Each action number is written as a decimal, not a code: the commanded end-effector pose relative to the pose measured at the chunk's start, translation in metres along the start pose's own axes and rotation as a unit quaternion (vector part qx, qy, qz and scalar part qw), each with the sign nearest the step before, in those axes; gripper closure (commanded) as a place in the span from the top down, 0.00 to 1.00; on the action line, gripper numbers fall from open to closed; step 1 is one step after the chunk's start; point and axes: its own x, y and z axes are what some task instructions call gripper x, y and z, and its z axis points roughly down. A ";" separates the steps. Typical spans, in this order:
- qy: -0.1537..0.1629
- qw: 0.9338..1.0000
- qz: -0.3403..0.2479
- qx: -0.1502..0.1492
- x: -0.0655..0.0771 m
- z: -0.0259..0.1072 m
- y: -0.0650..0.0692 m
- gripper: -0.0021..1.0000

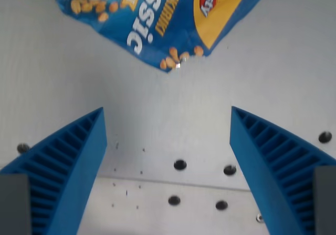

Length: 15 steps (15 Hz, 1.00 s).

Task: Move above the blue bag

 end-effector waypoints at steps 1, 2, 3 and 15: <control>-0.012 1.000 0.029 0.003 0.016 0.004 -0.001 1.00; -0.014 0.999 0.032 0.004 0.020 0.007 -0.001 1.00; -0.014 0.999 0.034 0.004 0.023 0.010 -0.001 1.00; 0.002 0.998 0.060 0.001 0.063 0.055 -0.001 1.00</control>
